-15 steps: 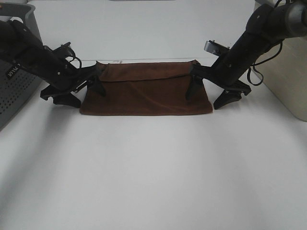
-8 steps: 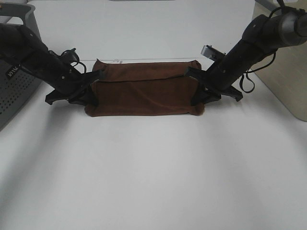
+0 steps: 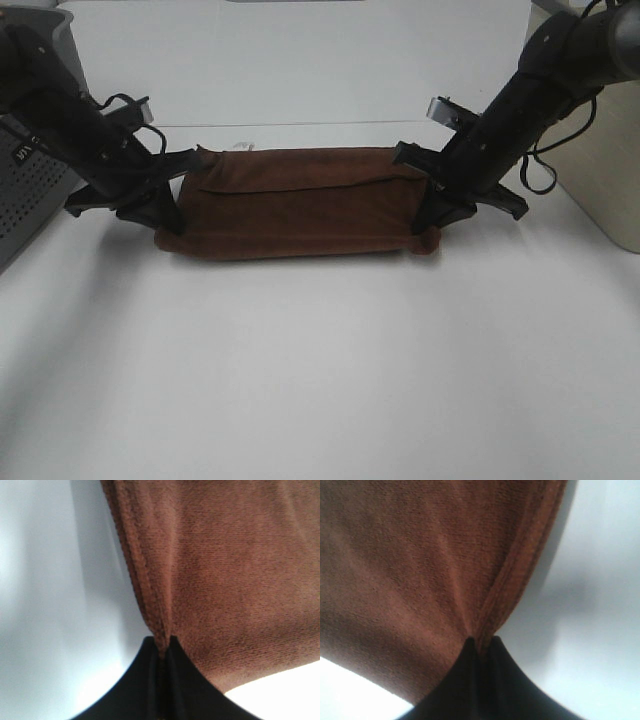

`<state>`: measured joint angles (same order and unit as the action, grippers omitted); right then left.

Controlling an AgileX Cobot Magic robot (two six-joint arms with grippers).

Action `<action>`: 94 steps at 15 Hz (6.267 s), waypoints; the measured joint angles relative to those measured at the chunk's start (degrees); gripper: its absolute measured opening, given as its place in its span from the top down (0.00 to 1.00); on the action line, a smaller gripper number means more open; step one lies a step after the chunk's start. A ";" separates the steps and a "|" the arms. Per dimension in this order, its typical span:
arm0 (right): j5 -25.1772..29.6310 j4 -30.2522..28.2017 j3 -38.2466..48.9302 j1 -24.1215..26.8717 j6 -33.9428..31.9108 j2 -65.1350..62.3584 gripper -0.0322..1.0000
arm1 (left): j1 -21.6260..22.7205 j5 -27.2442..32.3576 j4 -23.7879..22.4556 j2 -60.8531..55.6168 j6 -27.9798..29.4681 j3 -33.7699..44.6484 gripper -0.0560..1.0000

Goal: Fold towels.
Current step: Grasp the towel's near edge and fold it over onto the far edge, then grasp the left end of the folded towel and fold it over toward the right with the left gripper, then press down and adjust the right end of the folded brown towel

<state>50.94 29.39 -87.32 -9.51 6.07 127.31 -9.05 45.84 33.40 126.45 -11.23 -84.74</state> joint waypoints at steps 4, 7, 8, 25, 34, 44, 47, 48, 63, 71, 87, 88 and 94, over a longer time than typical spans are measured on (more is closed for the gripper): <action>-5.39 -0.29 14.73 -4.24 0.00 -7.28 0.97 | 0.00 -2.35 -0.40 -7.05 0.00 15.76 0.94; -6.07 0.00 16.10 -4.41 0.06 -8.82 0.97 | 0.00 -2.46 -1.20 -9.22 0.11 17.02 0.94; -6.07 0.00 16.10 -4.41 0.06 -8.82 0.97 | 0.00 -2.46 -1.20 -9.22 0.11 17.02 0.94; -7.73 -3.90 -14.44 -2.12 0.17 7.56 0.95 | 0.00 -14.27 -5.73 3.21 8.82 -7.45 0.89; -5.61 -6.25 -14.73 -2.12 0.11 4.58 0.04 | 0.00 -13.46 -5.61 4.13 8.82 -7.45 0.20; -4.76 -6.47 -14.73 -2.12 0.11 4.58 0.04 | 0.00 -12.32 -1.03 7.05 8.59 -7.79 0.59; -4.76 -6.47 -14.73 -2.12 0.11 4.58 0.04 | -0.11 -12.89 -0.74 7.16 7.91 -7.79 0.86; -4.64 -6.47 -14.73 -2.12 0.11 4.58 0.04 | -0.11 -12.95 -0.63 7.16 7.73 -7.79 0.90; 4.13 -7.68 -14.73 -2.12 -0.57 -8.19 0.04 | -10.60 2.29 -3.61 1.95 18.11 -26.64 0.90; 5.96 -12.78 -14.73 -2.12 -3.95 -8.71 0.04 | -16.84 -9.57 7.33 7.39 19.08 -27.56 0.31; 5.90 46.12 -14.73 -5.44 30.25 9.45 0.04 | -4.07 -4.87 0.80 3.67 10.54 -27.67 0.28; 6.19 46.24 -14.73 -5.50 30.54 10.26 0.04 | -4.07 -4.87 0.80 3.67 10.54 -27.67 0.28; 7.10 36.15 -14.73 -4.01 23.43 13.35 0.04 | -4.07 -4.47 0.63 3.67 10.54 -27.67 0.28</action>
<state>58.04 65.55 -102.04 -13.52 29.51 140.66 -13.12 41.37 34.03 130.12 -0.69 -112.41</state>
